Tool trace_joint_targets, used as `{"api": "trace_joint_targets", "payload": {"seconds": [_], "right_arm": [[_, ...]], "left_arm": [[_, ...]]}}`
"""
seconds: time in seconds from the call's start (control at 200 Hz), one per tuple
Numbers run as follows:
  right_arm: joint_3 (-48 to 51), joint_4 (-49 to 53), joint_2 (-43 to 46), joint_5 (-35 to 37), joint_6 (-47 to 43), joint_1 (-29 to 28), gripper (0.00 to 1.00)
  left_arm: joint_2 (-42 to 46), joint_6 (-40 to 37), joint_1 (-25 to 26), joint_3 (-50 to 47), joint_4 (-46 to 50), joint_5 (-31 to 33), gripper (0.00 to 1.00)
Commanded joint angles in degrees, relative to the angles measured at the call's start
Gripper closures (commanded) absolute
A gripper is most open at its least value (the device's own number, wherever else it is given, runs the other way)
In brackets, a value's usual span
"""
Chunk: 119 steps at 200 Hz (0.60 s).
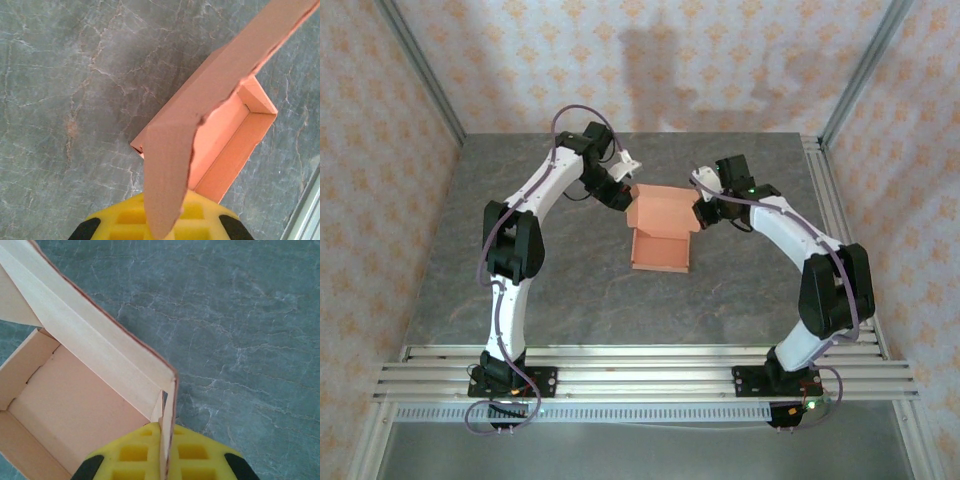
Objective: Fold the paper box
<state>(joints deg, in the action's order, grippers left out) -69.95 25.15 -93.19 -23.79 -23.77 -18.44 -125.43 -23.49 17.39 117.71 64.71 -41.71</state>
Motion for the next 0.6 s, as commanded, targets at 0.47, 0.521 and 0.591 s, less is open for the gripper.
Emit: {"api": "trace_joint_targets", "payload": {"seconds": [0.47, 0.521, 0.591], "right_arm": [[1.2, -9.3, 1.3, 23.0, 15.9, -7.0, 1.00], [1.7, -10.1, 1.5, 25.7, 16.7, -7.9, 1.00], [1.6, -10.4, 1.4, 29.6, 19.6, -8.6, 1.00]], "left_arm": [[3.1, 12.5, 0.1, -2.1, -8.5, 4.0, 1.00], [3.3, 14.1, 0.2, -2.4, -9.7, 4.6, 1.00], [3.5, 16.5, 0.1, -2.9, -11.1, 5.0, 1.00]]}}
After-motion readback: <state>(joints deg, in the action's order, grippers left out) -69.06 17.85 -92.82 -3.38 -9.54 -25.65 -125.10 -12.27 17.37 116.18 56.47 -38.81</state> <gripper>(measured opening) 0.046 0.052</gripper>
